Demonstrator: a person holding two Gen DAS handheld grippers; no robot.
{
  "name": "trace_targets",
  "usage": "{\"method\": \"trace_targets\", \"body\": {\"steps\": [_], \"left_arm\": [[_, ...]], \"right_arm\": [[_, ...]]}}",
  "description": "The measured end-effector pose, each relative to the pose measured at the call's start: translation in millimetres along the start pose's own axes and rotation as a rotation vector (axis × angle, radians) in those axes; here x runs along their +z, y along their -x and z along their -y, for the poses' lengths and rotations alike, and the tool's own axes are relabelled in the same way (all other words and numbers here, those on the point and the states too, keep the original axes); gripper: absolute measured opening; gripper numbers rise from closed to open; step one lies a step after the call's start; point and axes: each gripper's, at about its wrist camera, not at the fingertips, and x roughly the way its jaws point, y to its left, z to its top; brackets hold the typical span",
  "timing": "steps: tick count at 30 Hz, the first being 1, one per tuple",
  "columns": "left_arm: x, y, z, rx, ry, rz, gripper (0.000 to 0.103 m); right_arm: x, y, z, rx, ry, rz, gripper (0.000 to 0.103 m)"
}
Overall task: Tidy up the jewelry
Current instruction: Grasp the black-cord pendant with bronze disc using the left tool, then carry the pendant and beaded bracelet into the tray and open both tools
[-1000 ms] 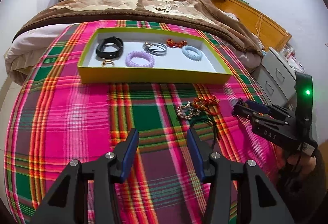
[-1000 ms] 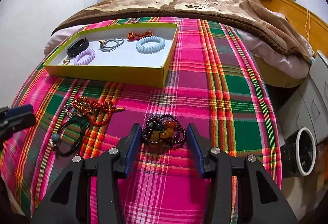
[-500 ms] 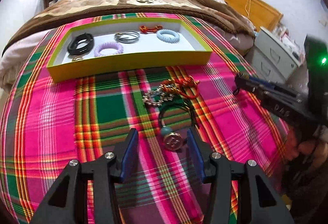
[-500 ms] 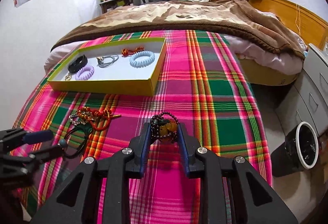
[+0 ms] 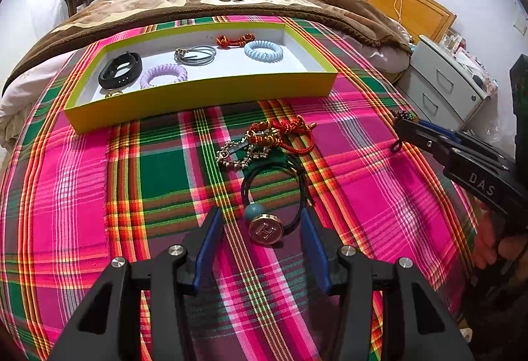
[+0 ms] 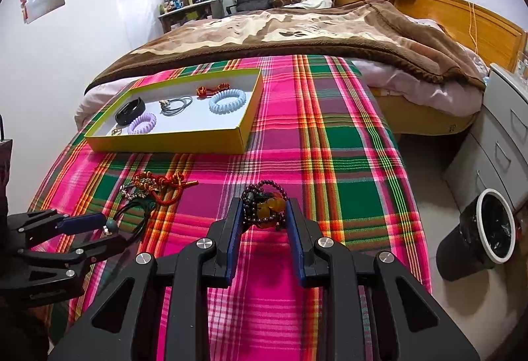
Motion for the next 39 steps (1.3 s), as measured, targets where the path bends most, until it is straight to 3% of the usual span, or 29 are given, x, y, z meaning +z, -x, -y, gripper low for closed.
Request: {"method": "trace_targets", "body": {"steps": [3,6,11,39], "left_arm": [[-1,0,0,0.003,0.001,0.006,0.045],[-1,0,-2,0.003,0.004,0.005,0.031],[-1,0,-2,0.01,0.007,0.006,0.022],[8,39,-9,0.011,0.01,0.112,0.022]], "right_arm": [[-1,2,2,0.007,-0.011,0.001,0.027],[-2,2,3,0.005,-0.014,0.003,0.027],[-2,4,3,0.006,-0.01,0.003,0.027],[1,18,-12,0.012,0.006,0.034,0.027]]}}
